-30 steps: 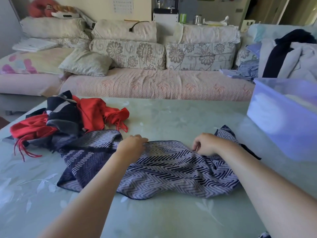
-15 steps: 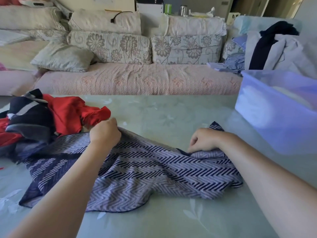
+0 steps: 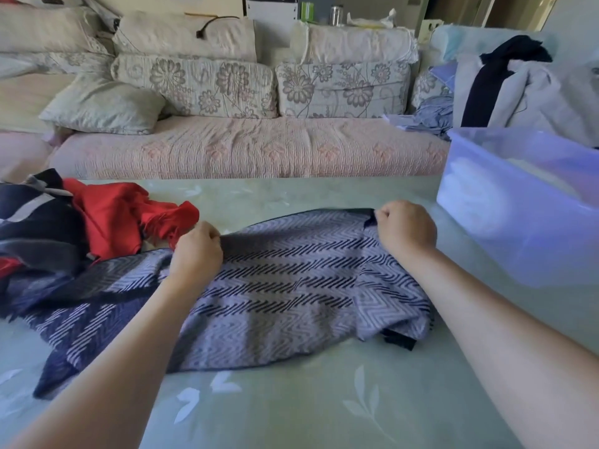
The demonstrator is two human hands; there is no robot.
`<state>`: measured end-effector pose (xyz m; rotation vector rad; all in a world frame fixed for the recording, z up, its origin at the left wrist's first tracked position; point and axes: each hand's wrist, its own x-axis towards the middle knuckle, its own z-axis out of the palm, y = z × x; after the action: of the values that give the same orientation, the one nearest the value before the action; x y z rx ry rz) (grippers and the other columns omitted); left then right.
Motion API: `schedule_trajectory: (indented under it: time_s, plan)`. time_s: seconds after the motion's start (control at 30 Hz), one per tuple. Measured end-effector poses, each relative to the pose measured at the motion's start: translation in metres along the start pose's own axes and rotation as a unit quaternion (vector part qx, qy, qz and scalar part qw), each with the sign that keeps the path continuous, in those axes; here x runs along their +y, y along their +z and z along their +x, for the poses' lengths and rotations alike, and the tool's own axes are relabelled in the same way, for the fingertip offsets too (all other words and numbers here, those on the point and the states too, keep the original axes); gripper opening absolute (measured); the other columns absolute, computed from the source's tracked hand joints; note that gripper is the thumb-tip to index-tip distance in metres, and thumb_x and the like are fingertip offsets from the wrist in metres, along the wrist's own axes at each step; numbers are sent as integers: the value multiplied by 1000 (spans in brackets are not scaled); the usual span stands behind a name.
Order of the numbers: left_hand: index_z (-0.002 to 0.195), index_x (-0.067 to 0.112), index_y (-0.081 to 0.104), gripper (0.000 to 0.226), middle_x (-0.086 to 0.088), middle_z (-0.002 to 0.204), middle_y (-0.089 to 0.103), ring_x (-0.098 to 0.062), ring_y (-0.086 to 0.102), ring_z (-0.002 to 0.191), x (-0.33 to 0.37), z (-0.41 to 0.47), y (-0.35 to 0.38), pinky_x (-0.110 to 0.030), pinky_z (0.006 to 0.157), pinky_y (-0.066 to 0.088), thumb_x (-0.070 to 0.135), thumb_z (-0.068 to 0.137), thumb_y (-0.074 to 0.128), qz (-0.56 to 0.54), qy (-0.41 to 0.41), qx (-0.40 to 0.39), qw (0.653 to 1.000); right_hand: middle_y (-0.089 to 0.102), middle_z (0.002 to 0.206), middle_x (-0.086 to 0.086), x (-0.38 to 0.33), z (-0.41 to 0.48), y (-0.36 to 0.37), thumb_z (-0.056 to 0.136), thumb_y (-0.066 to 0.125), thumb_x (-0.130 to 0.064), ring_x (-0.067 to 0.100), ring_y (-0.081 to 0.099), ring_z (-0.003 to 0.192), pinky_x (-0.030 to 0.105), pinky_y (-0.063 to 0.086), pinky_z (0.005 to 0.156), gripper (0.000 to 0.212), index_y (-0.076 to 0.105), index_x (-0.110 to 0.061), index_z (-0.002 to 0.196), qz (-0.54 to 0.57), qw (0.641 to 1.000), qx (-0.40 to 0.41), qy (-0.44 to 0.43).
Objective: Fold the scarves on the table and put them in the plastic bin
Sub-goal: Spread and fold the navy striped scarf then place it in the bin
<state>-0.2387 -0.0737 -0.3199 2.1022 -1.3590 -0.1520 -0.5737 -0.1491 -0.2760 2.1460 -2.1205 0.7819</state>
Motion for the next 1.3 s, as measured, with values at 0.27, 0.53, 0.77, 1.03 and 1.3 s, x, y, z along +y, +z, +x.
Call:
schedule_trajectory:
  time_s: [0.27, 0.53, 0.77, 1.03, 1.3]
  plan:
    - [156, 25, -4, 85, -12, 151, 37, -35, 32, 138, -2, -17, 16, -52, 114, 22, 64, 94, 39, 269, 58, -200, 940, 63, 123, -2, -10, -34, -4, 103, 49, -26, 33, 57, 119, 44, 41, 108, 58, 27, -25, 157, 65, 964, -205, -157]
    - [113, 29, 50, 26, 1, 116, 56, -26, 58, 106, 86, -68, 21, -37, 82, 47, 39, 90, 59, 82, 224, -145, 960, 19, 155, -8, 38, -58, -40, 68, 68, -71, 17, 19, 145, 54, 26, 114, 96, 21, -36, 144, 69, 954, -264, -122]
    - [103, 26, 55, 45, 3, 106, 55, -20, 48, 102, 117, -121, 48, -35, 81, 47, 57, 74, 69, 123, 323, -267, 900, 11, 146, -8, 66, -83, -30, 50, 89, -44, 25, 27, 140, 43, 34, 114, 115, 17, -36, 139, 30, 929, -337, -151]
    - [100, 27, 67, 12, 7, 87, 70, -16, 64, 80, 148, -139, 47, -29, 68, 48, 24, 89, 64, -42, 279, -244, 928, 63, 118, 2, 85, -45, -81, 90, 54, -6, 27, 47, 121, 33, 47, 78, 31, 71, -16, 114, -279, 941, -99, -162]
    - [131, 36, 49, 55, 15, 118, 62, -2, 60, 104, 161, -158, 64, -23, 92, 50, 27, 83, 75, -94, 299, -366, 876, 48, 132, 3, 101, -57, -77, 86, 57, -17, 28, 39, 127, 42, 30, 103, 44, 60, -33, 127, -268, 930, -158, -196]
